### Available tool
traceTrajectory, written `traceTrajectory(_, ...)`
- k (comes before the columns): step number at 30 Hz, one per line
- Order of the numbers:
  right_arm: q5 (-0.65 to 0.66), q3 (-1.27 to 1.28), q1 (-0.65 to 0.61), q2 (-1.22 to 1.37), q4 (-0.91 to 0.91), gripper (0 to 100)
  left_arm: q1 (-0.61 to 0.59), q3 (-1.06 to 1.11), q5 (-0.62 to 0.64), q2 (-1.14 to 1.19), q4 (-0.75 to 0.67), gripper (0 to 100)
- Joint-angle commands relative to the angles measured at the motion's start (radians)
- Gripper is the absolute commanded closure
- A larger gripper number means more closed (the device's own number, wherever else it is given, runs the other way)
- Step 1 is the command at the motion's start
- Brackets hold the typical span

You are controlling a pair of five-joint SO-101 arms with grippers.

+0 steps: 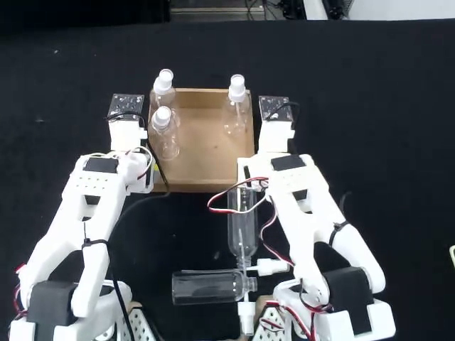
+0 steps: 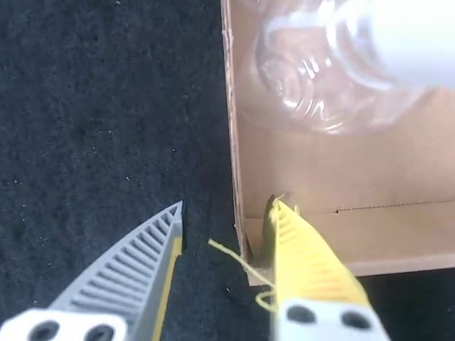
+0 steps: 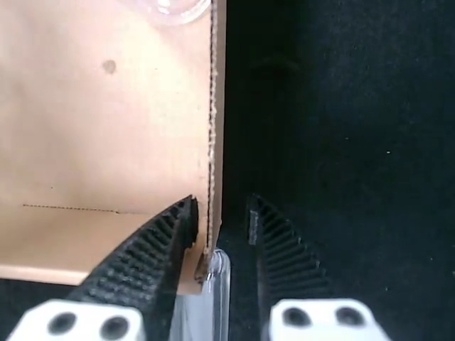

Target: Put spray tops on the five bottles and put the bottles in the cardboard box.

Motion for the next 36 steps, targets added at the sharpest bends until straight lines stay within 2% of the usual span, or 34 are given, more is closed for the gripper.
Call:
traceTrajectory(1,0.009,-0.030,0.021,-0.005,0.012,90.0,0.012,-0.013,-0.003,-0.009,0.015,82)
traceTrajectory(12,0.009,-0.031,0.023,-0.005,-0.014,90.0,0.015,-0.013,-0.002,-0.110,0.018,82)
traceTrajectory(36,0.028,-0.047,0.023,-0.005,-0.014,90.0,0.022,0.035,0.000,-0.124,0.049,82)
